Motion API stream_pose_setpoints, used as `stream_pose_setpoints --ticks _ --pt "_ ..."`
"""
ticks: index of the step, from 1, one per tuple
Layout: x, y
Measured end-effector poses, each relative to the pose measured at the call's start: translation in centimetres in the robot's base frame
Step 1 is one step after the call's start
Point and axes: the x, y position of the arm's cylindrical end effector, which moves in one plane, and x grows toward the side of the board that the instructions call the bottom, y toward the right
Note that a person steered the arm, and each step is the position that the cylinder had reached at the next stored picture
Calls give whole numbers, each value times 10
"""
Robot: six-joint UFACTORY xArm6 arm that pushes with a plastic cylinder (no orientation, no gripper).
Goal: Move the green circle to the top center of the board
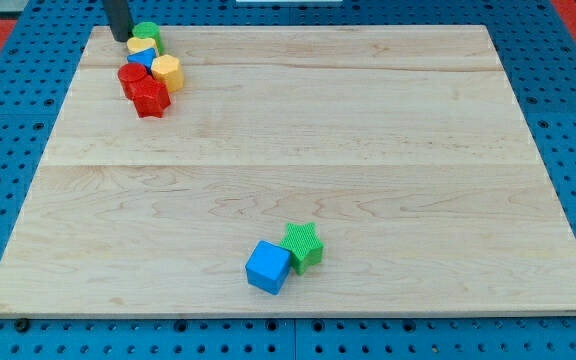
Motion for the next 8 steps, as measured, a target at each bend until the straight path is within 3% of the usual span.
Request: stream_pose_setpoints --ticks 1,2,3,5,6,8 --pt "4 4" --pt "-11 51" --pt "-11 54" --pt "-4 123" --pt "-21 98" --pt "-30 164"
